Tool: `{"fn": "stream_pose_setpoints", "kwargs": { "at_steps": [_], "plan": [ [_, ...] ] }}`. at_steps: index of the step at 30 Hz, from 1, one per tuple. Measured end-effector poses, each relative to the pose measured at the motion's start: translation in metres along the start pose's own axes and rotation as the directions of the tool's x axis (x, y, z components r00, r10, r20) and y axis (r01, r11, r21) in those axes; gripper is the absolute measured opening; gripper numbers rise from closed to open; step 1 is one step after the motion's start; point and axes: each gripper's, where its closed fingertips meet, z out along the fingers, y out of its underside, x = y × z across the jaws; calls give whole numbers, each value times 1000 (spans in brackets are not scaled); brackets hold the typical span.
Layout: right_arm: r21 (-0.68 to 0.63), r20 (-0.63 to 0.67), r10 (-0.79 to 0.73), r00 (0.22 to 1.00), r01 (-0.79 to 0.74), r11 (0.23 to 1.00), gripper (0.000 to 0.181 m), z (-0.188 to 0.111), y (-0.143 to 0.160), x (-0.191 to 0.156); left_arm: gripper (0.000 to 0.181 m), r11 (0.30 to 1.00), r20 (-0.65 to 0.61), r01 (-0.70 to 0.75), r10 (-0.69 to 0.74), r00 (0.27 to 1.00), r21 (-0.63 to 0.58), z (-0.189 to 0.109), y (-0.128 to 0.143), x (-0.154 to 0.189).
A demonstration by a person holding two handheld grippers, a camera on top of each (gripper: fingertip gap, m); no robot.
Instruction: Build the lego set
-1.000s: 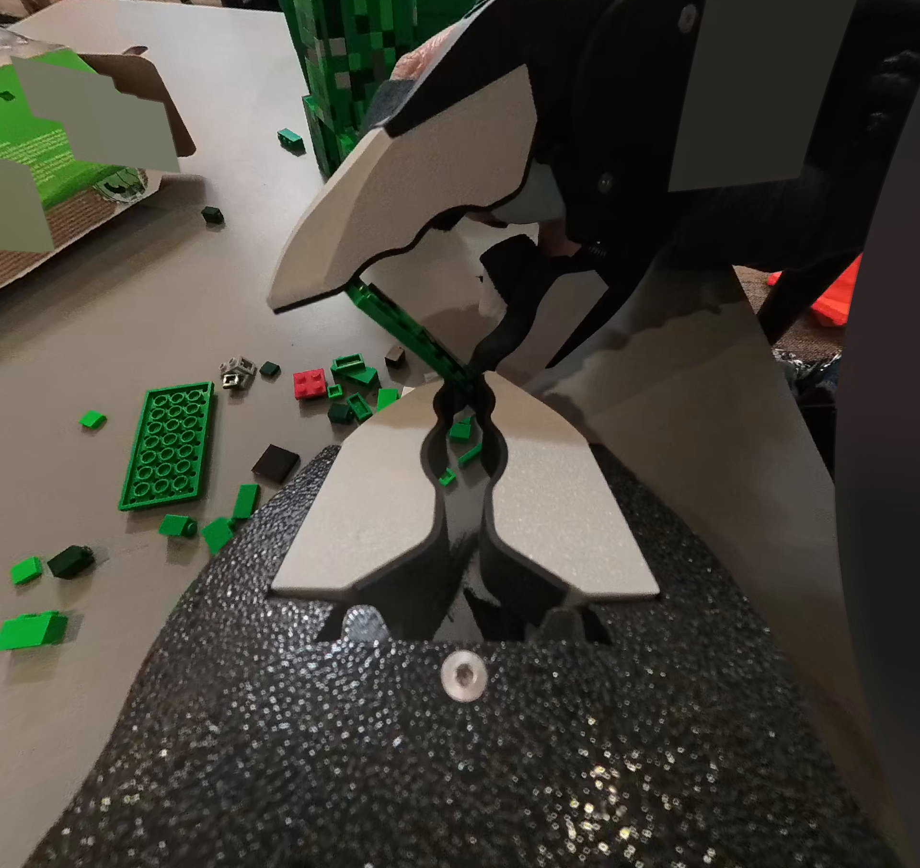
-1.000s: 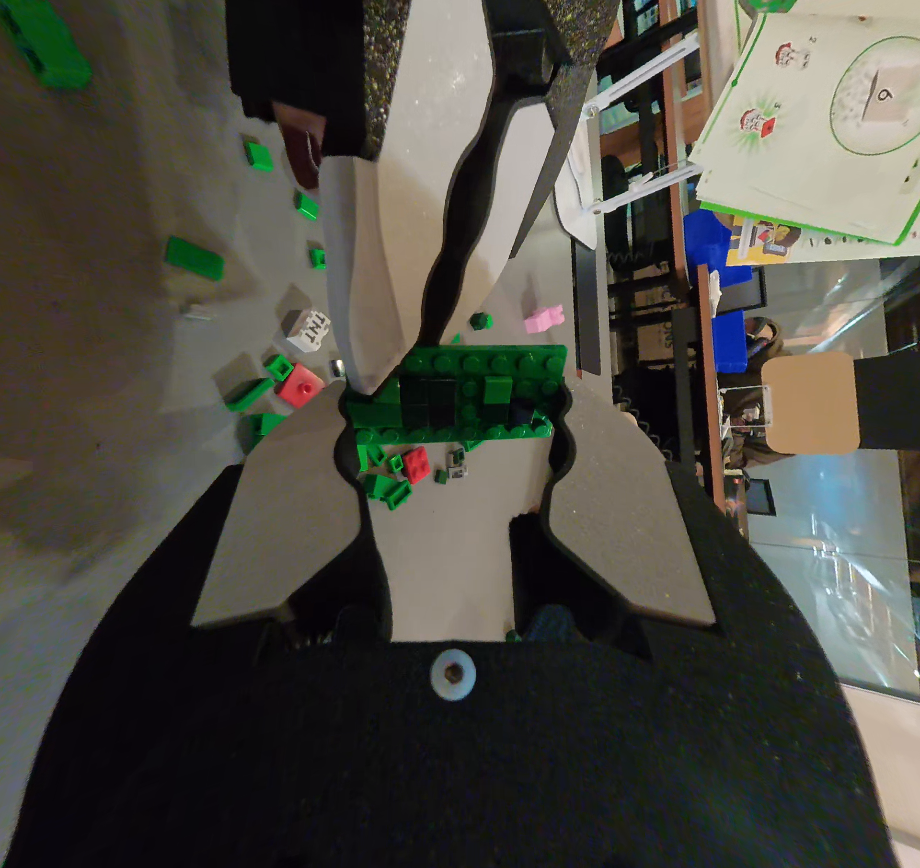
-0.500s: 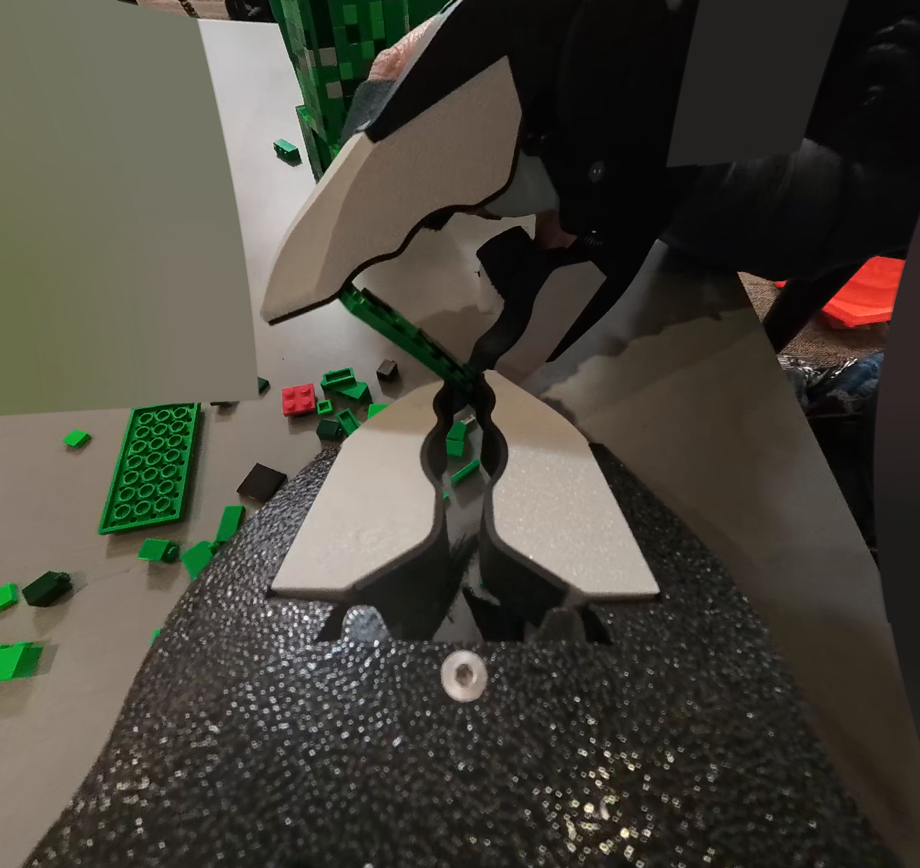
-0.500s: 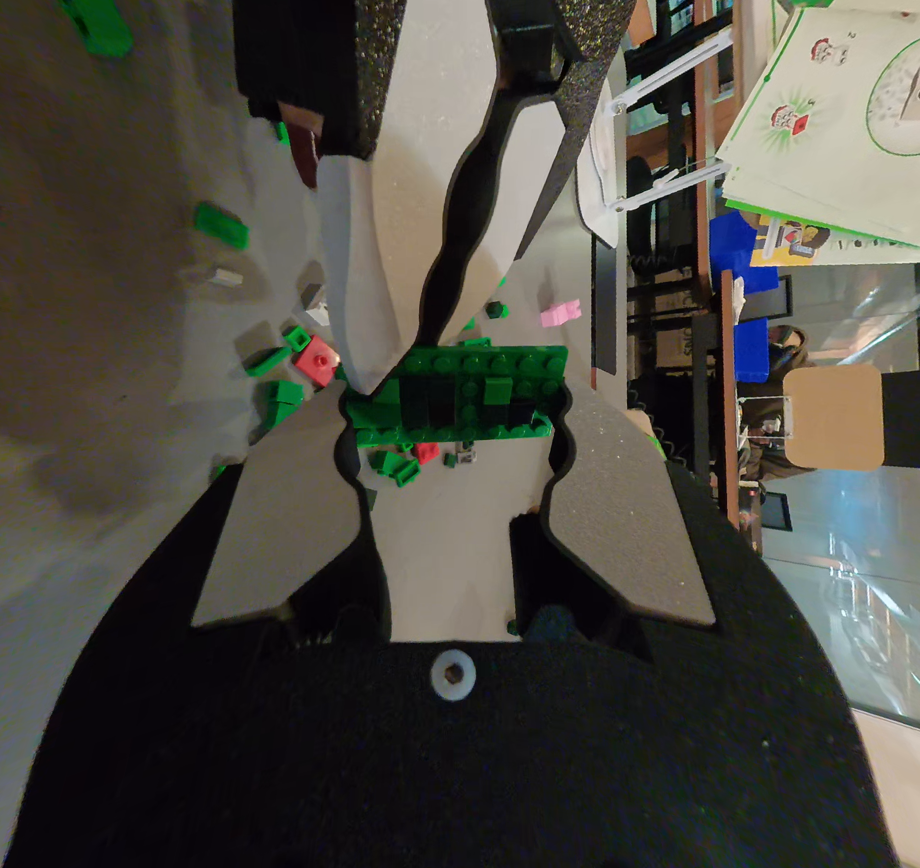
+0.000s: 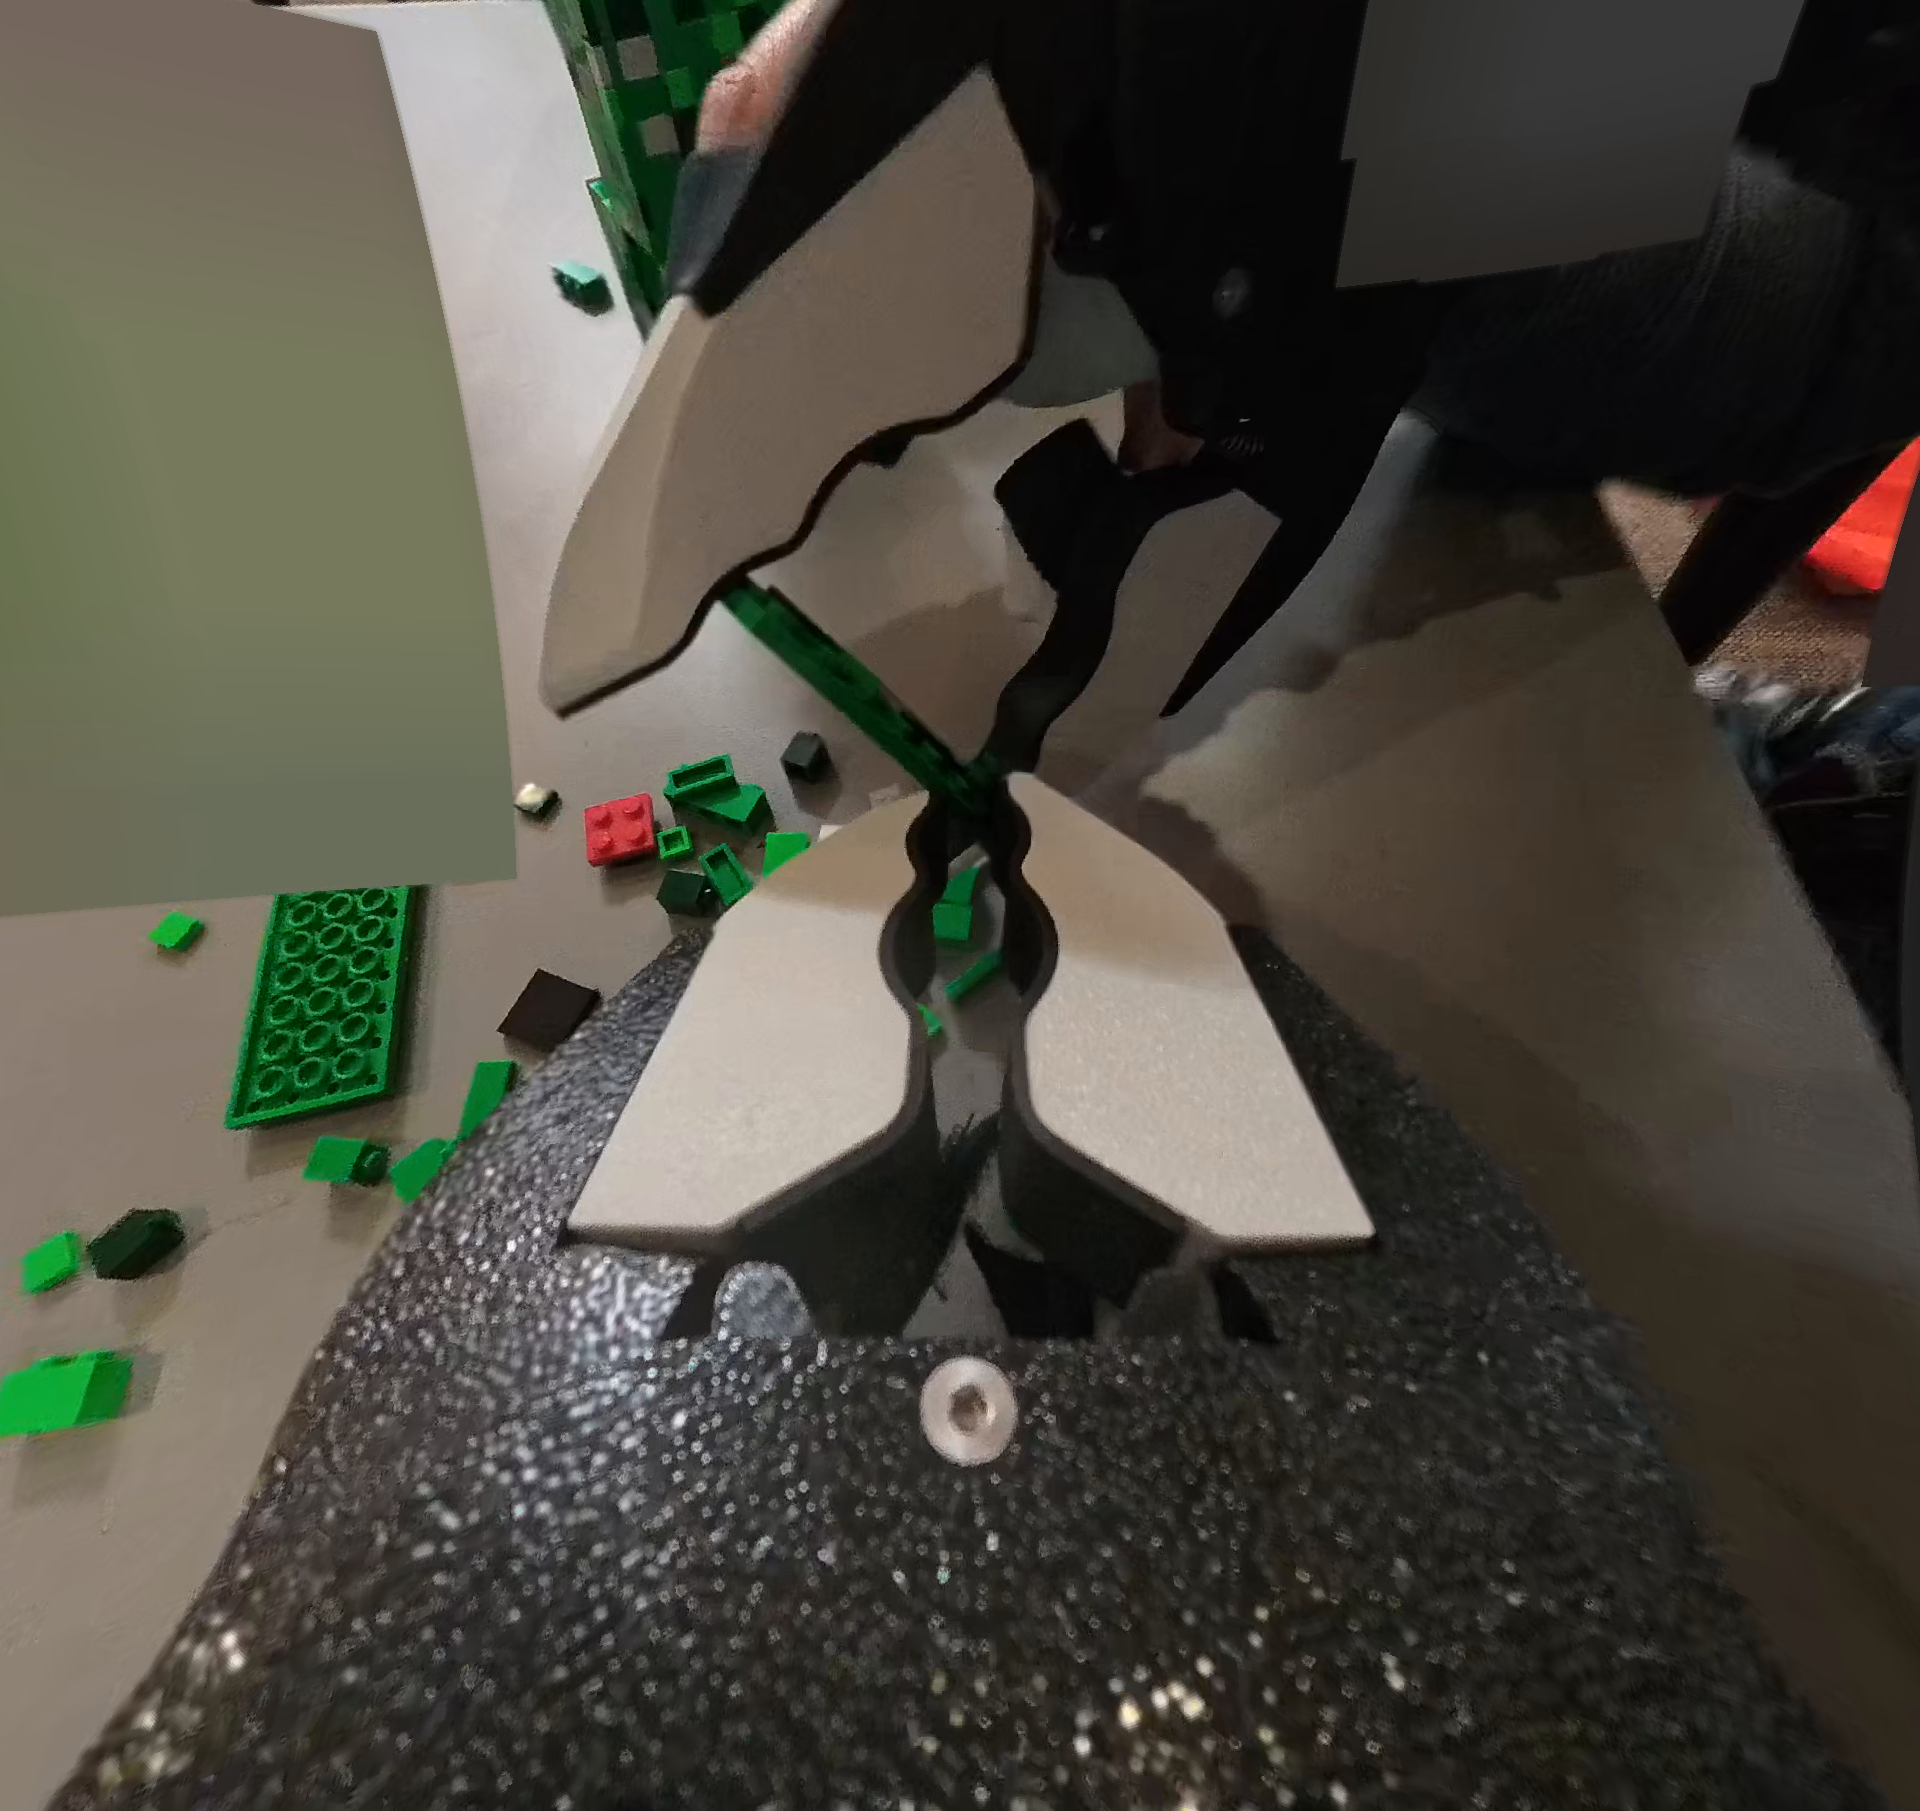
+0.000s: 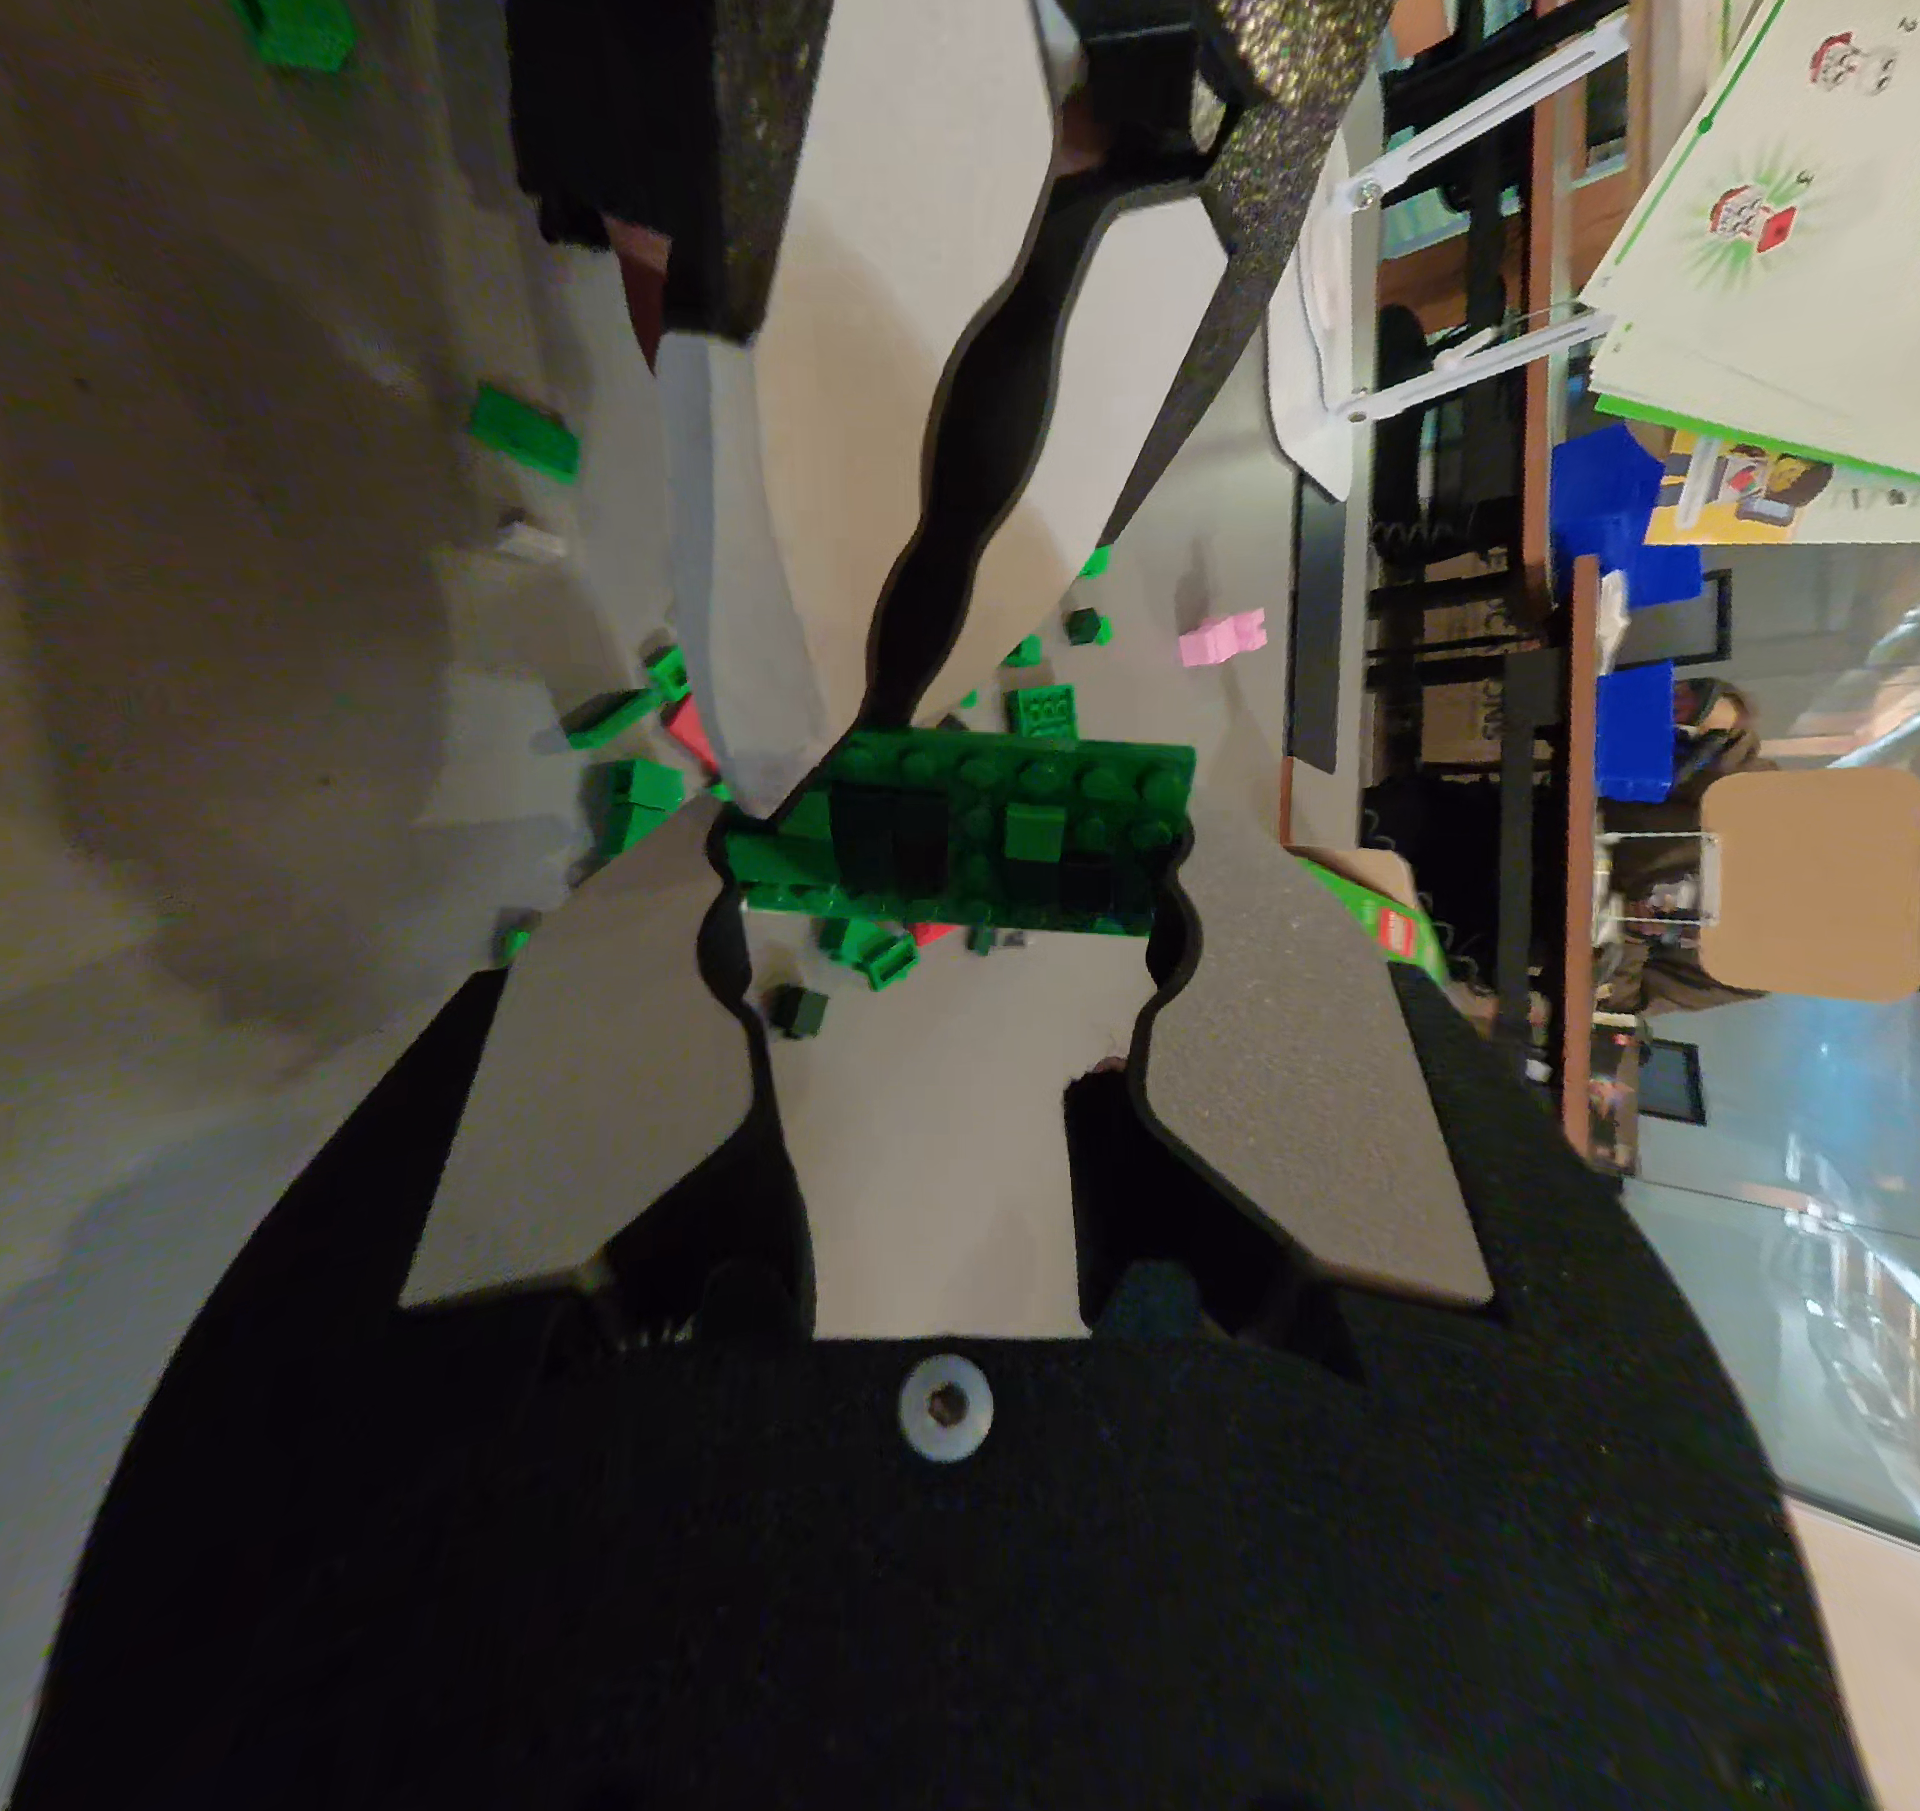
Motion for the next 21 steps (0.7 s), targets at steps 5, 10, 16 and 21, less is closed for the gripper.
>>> {"fn": "stream_pose_setpoints", "kwargs": {
  "at_steps": [5,10,16,21],
  "plan": [
    [13,17,37,999,-37,999,70,-1,0,0,7,1000,34,15,-14,999,-20,0,5,-8],
    [37,-96,31,995,-27,999,70,1,-4,13,6,984,32,169,-171,985,50,-4,4,-19],
    [-1,-180,39,983,-40,999,97,8,-6,21,6,893,-145,416,-395,907,172,-13,-9,-21],
    [-25,-246,36,969,-44,999,96,8,-7,30,6,865,-235,467,-422,876,186,-14,-19,-10]
  ]
}}
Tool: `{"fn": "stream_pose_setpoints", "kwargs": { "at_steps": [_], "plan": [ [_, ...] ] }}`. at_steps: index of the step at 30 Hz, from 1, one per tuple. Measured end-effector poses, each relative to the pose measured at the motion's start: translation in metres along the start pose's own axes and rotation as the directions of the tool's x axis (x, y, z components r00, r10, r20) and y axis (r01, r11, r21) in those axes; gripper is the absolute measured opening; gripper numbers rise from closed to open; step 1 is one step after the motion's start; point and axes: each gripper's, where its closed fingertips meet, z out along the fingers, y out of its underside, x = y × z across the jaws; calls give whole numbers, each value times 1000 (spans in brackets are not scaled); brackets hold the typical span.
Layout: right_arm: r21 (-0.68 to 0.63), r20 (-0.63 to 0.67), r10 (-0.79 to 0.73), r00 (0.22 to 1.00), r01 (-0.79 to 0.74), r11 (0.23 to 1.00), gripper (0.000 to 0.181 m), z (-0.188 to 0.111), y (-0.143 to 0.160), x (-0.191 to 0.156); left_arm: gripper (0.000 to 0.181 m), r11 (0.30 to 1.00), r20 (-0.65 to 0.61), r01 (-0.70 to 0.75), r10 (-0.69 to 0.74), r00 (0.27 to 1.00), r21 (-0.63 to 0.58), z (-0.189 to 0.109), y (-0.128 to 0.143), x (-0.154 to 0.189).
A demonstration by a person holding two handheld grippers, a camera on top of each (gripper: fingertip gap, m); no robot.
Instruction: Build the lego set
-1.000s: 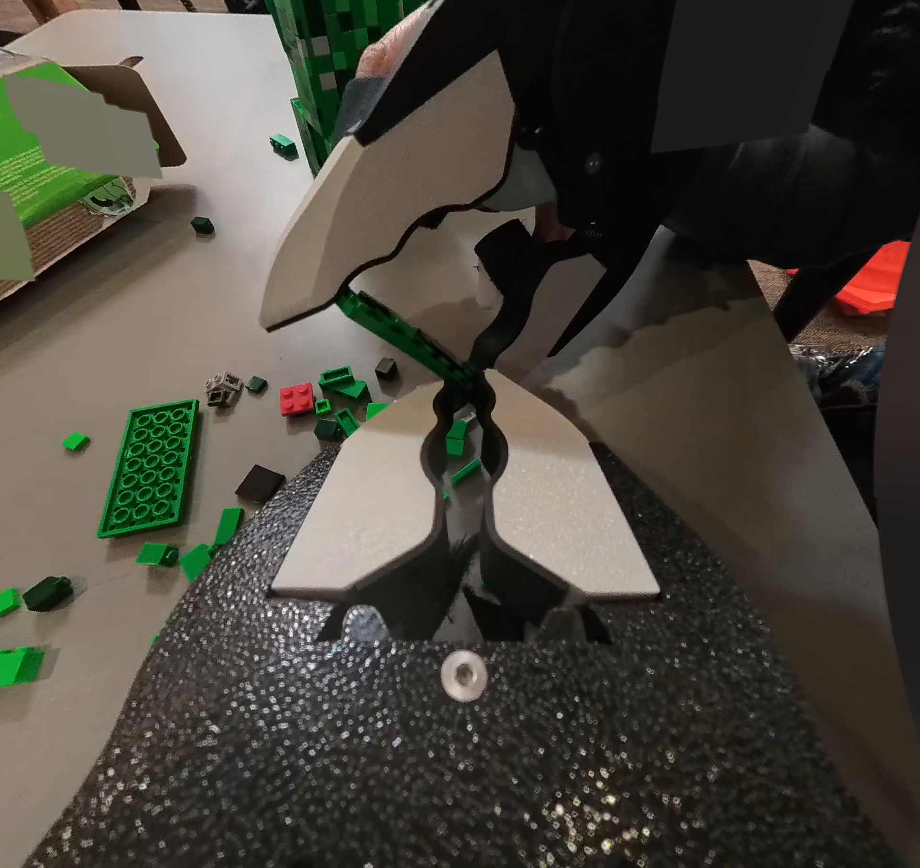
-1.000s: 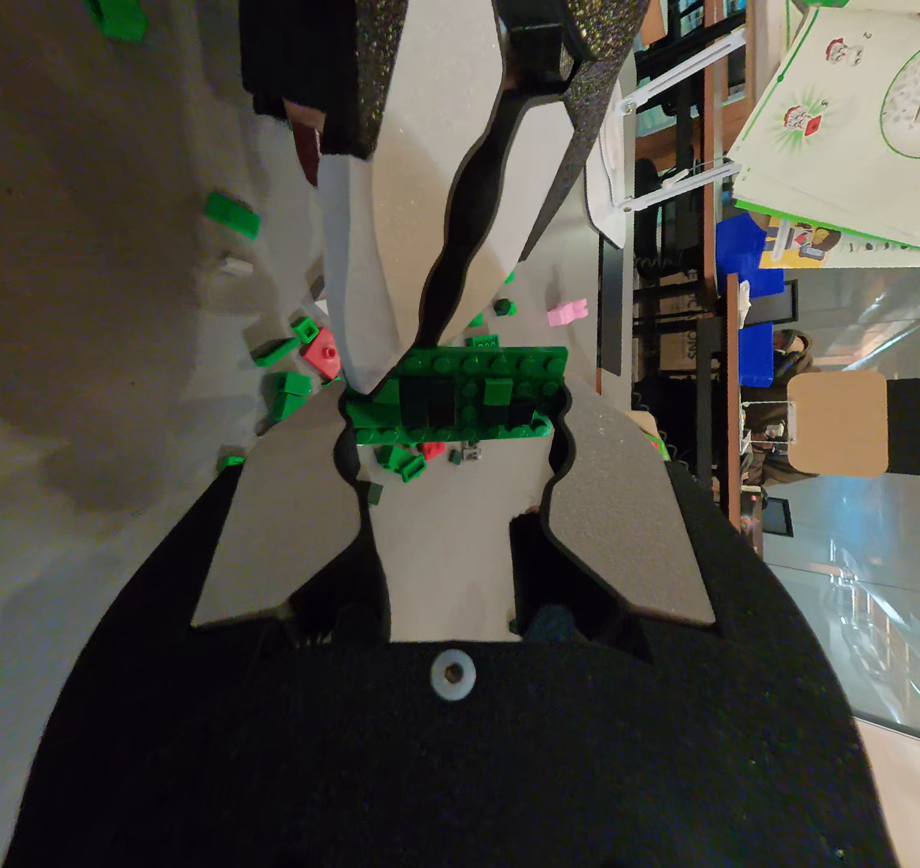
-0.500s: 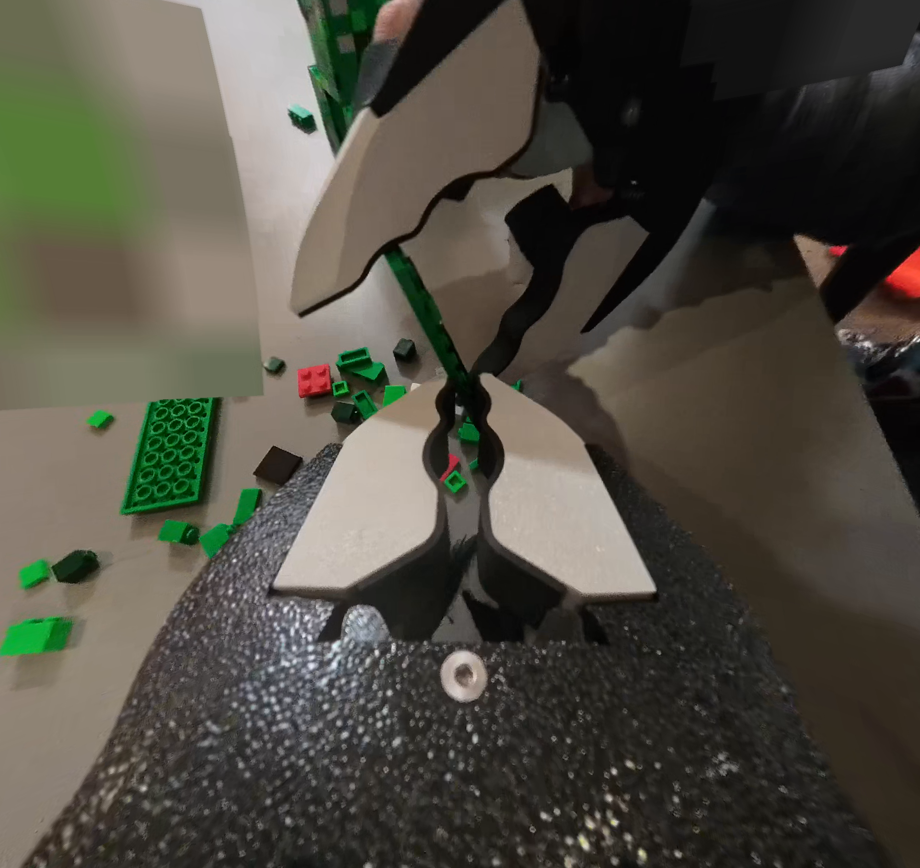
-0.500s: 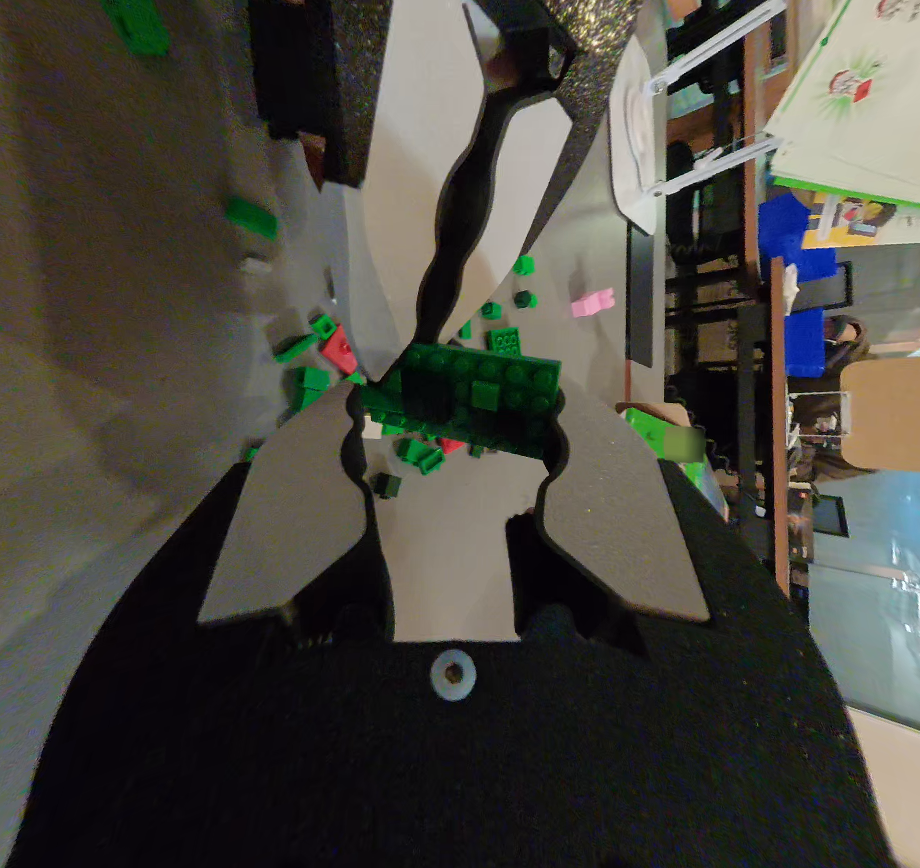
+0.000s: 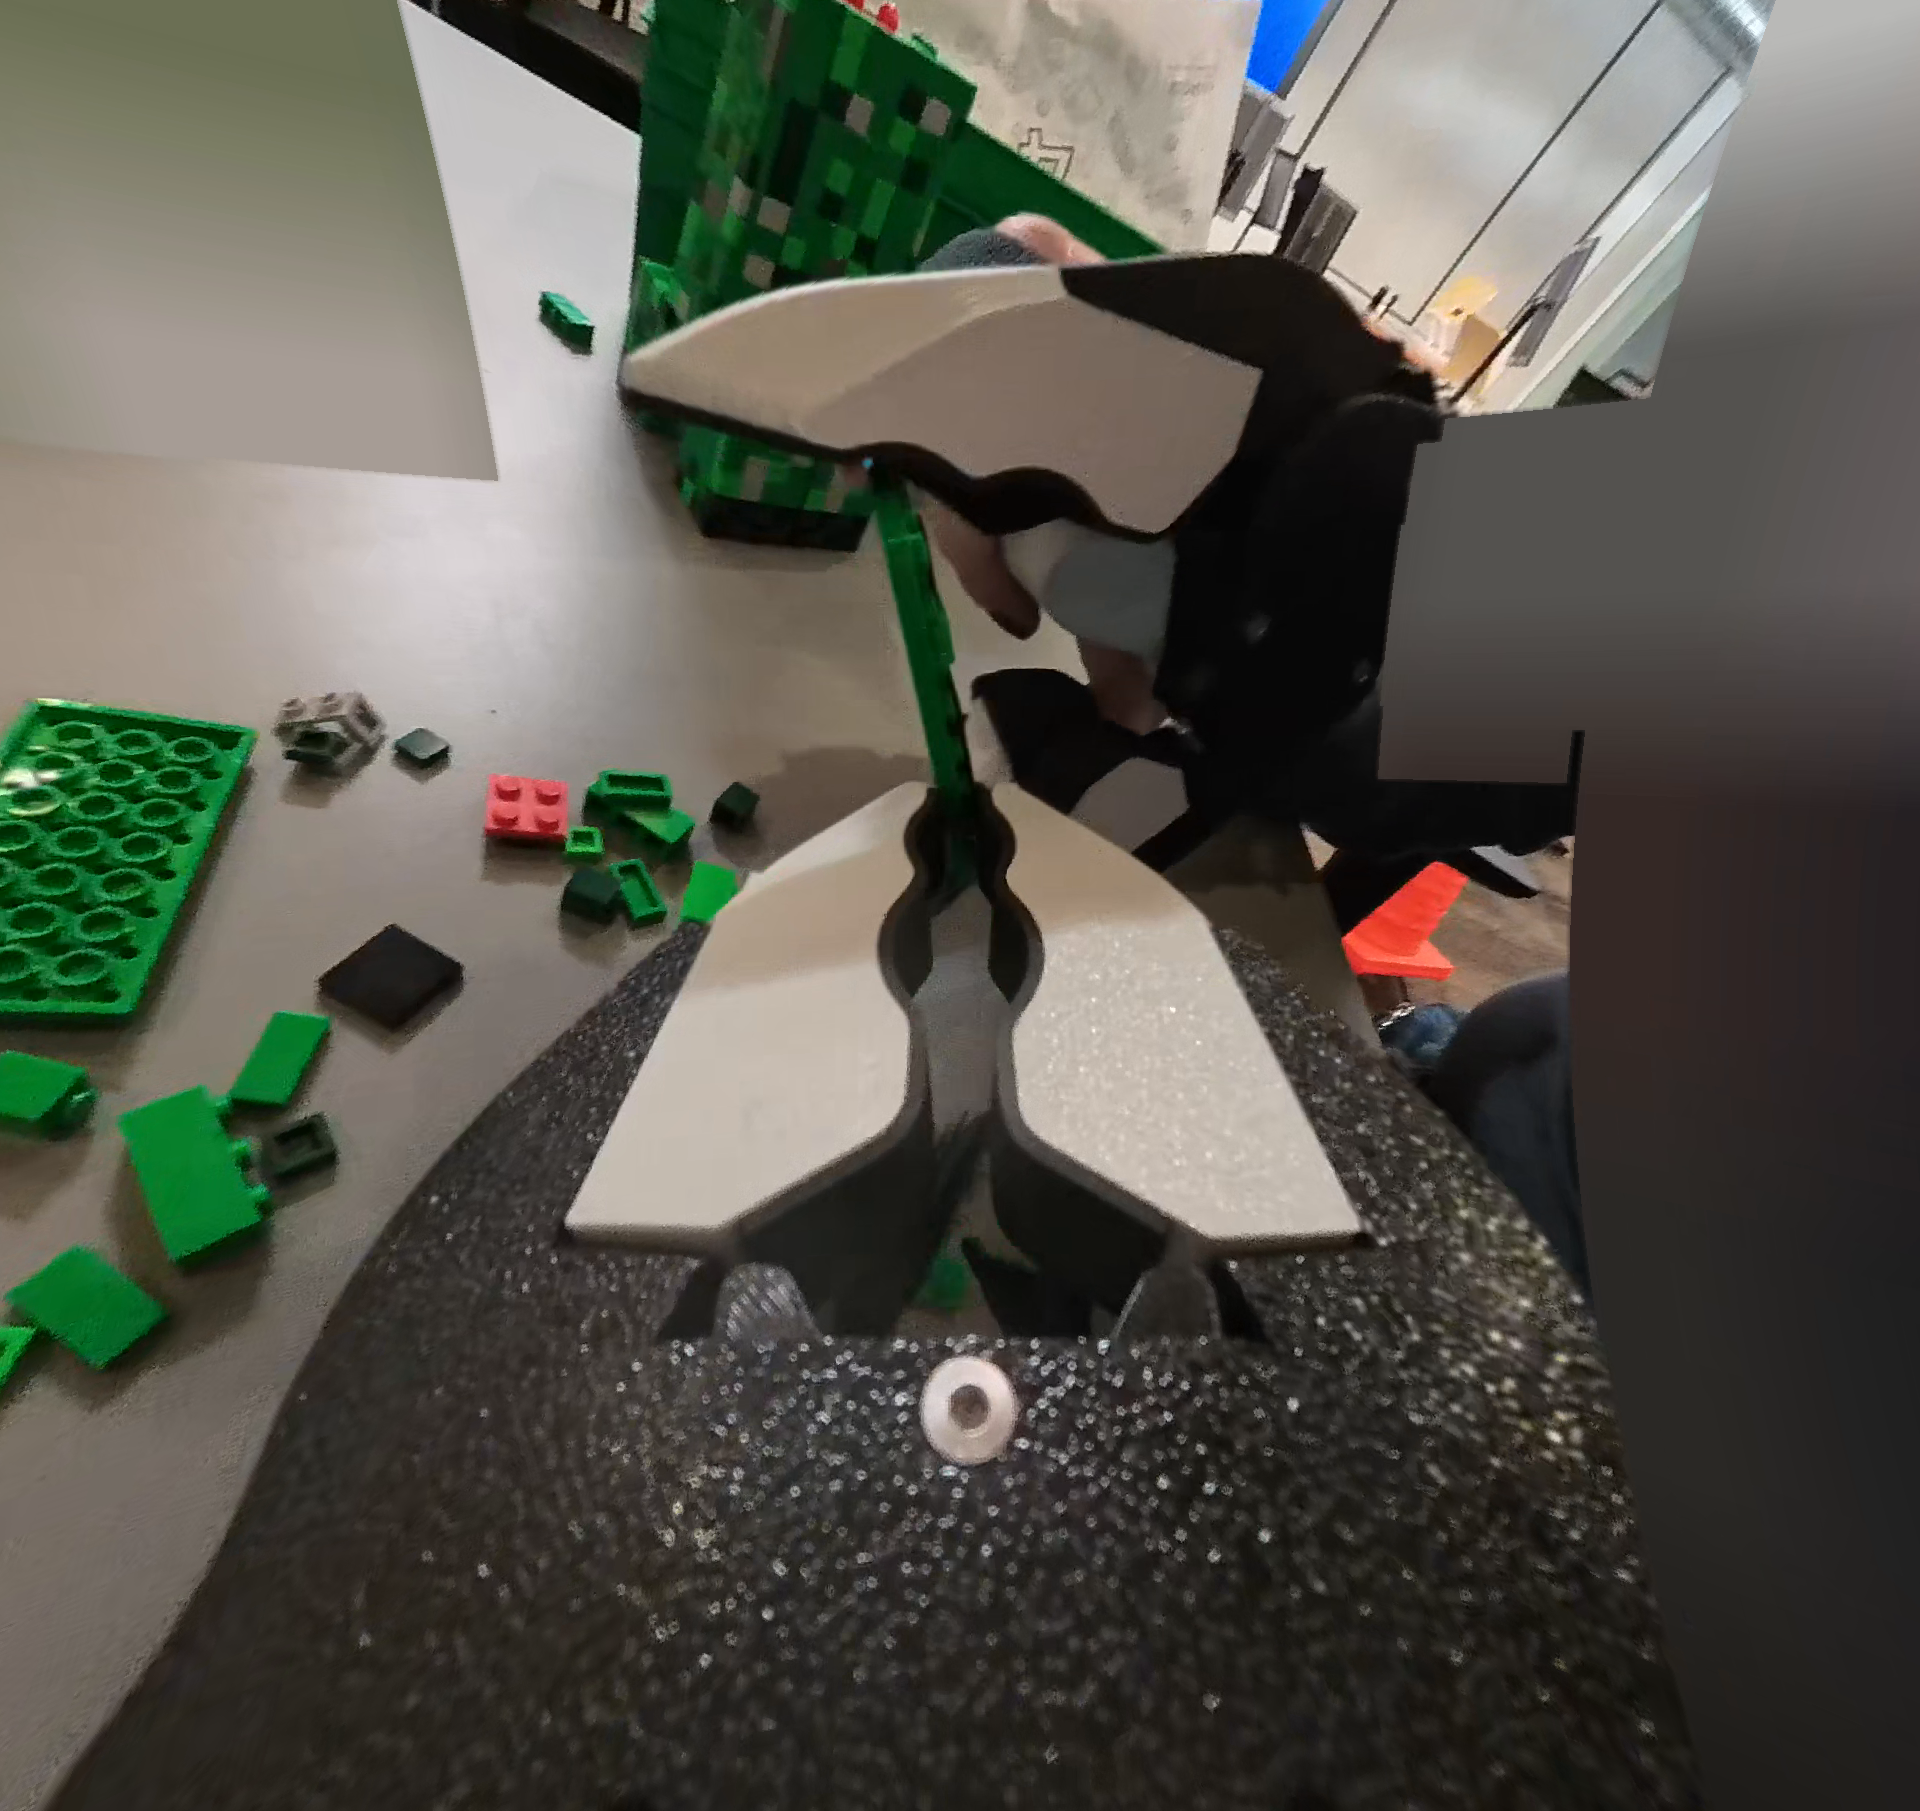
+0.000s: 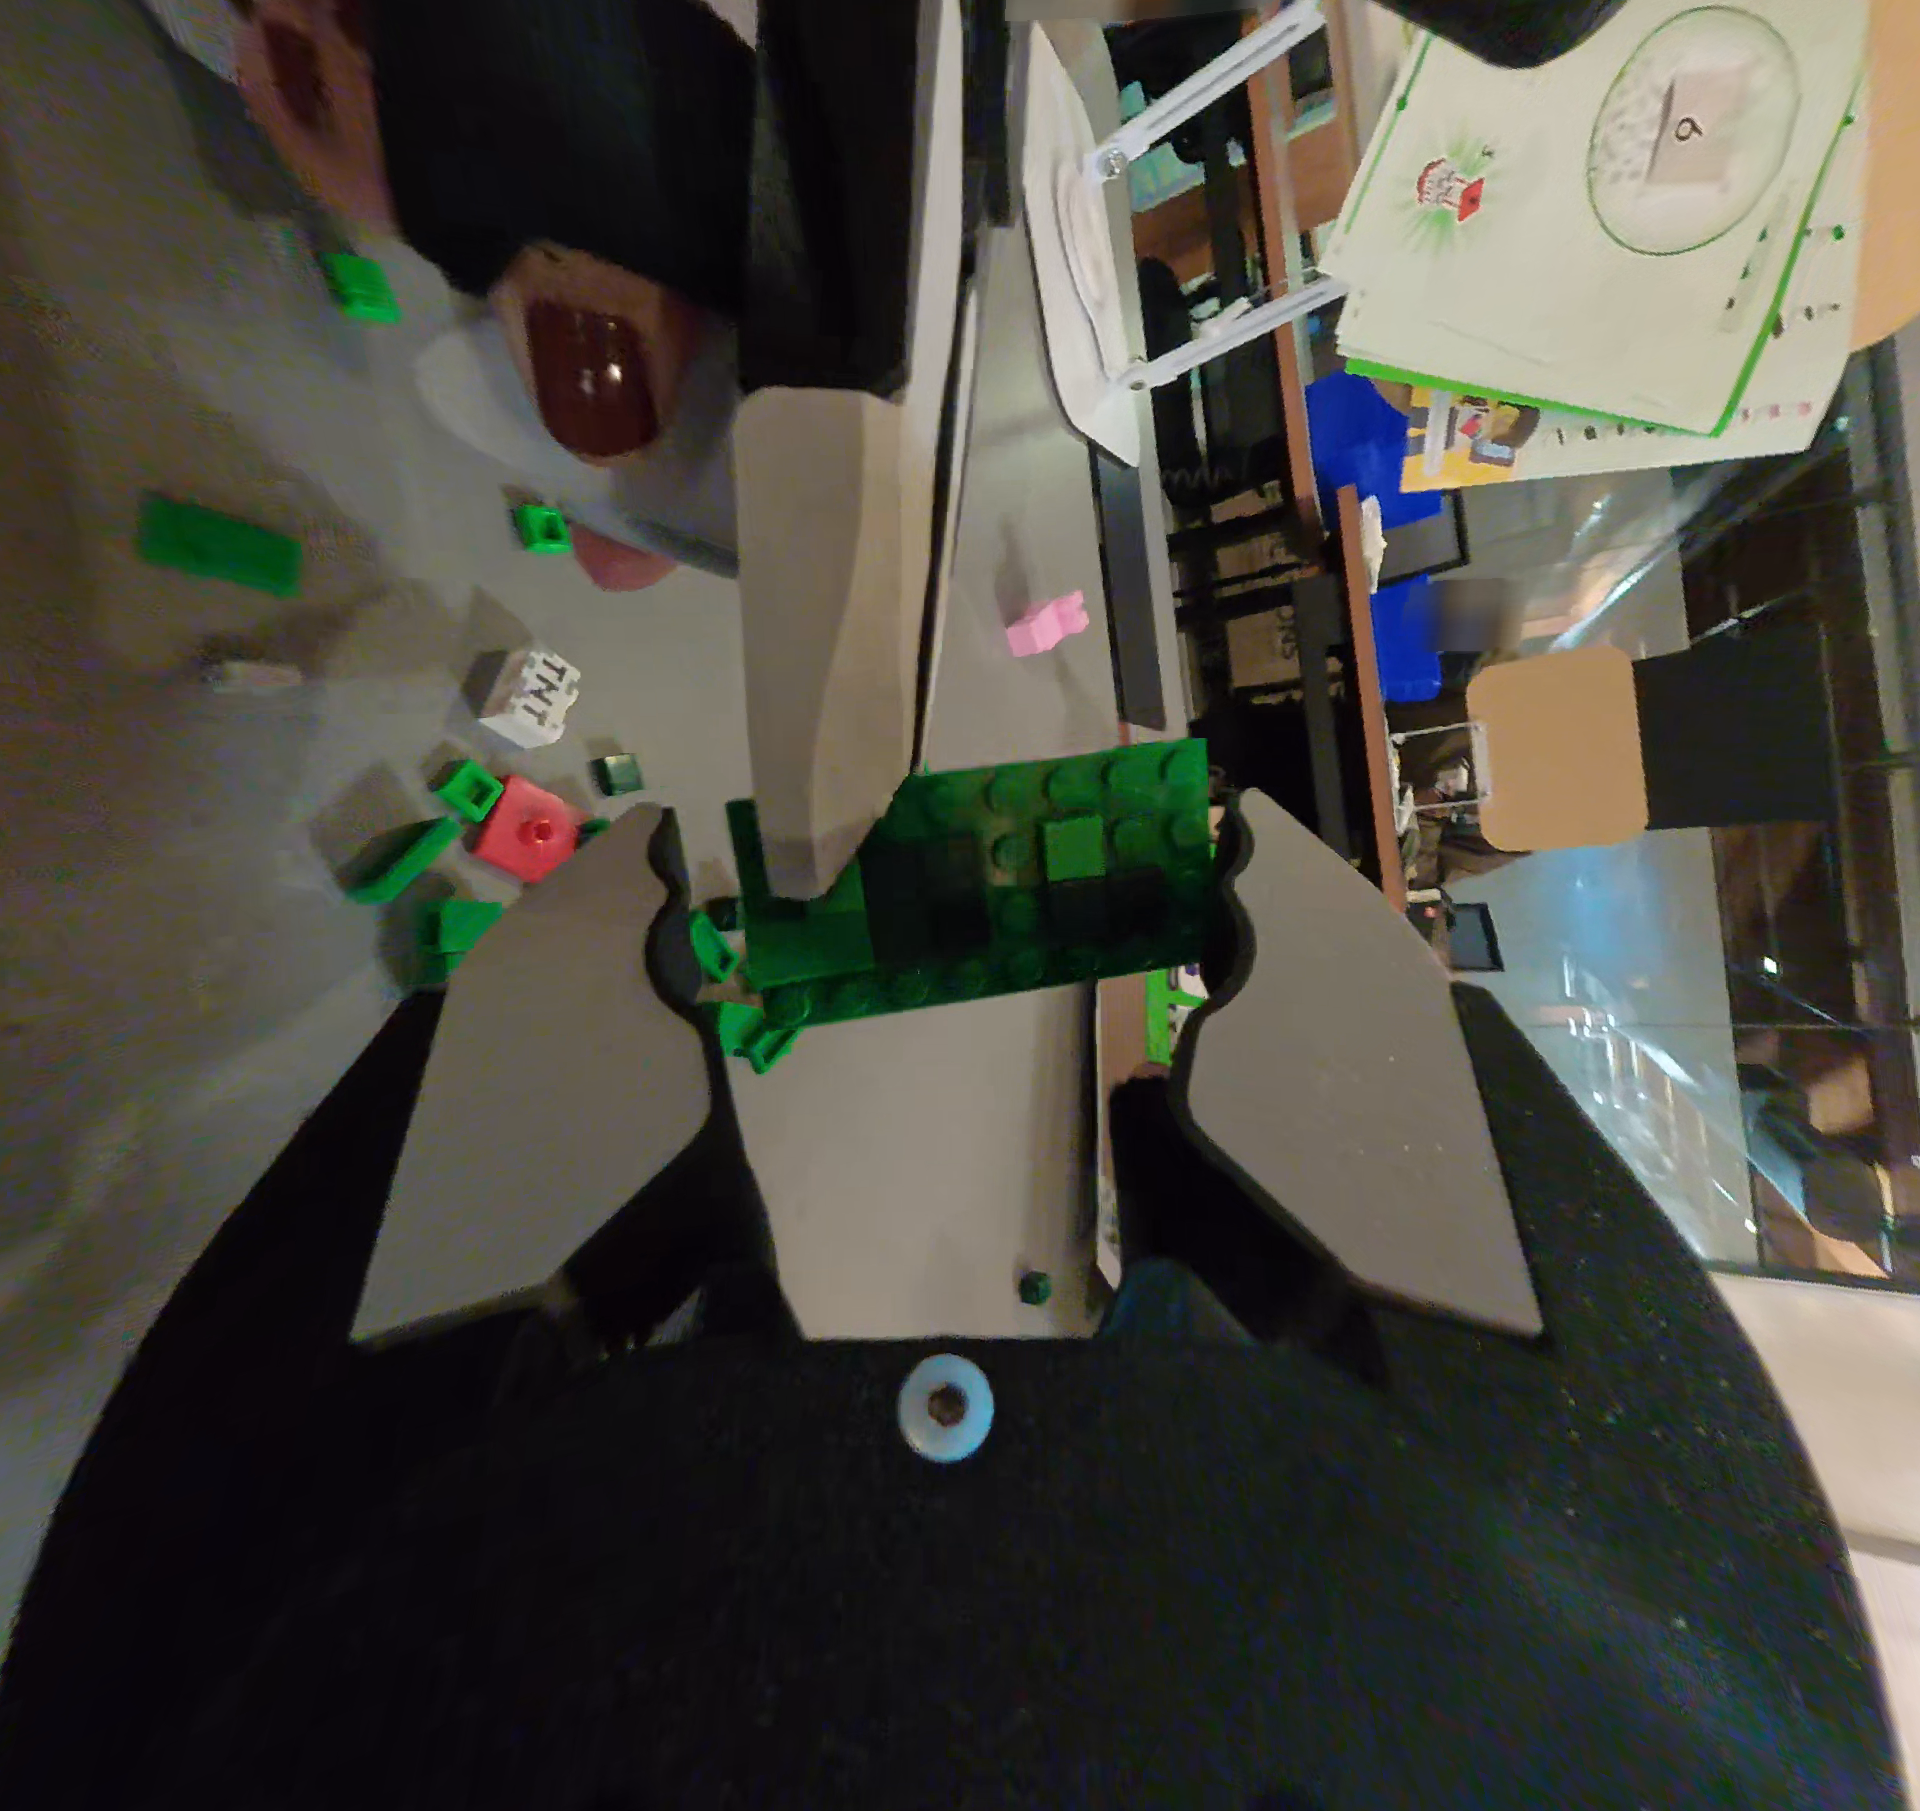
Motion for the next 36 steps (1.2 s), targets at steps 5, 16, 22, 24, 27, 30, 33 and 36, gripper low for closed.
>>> {"fn": "stream_pose_setpoints", "kwargs": {
  "at_steps": [5,16,22,24,27,30,33,36],
  "plan": [
    [-30,-53,-25,998,24,999,88,1,0,5,6,1000,-12,21,-21,1000,-9,2,1,4],
    [-77,99,-50,994,57,995,86,3,11,-17,7,945,140,-257,288,947,-202,10,16,-3],
    [-56,133,-76,988,84,995,86,1,10,-22,8,910,135,-326,368,920,-256,12,20,0],
    [-43,123,-91,988,96,994,86,0,8,-22,12,909,125,-331,370,921,-251,12,20,1],
    [-38,118,-95,988,100,994,86,-1,7,-21,12,909,116,-337,373,921,-247,11,20,3],
    [-39,88,-100,991,104,994,86,0,5,-18,12,912,118,-331,366,923,-243,10,19,3],
    [-27,94,-87,992,90,996,84,-1,3,-18,6,886,184,-342,410,893,-313,2,24,-14],
    [-43,81,-78,994,82,996,97,4,4,-19,5,914,128,-299,343,931,-274,9,25,-4]
  ]
}}
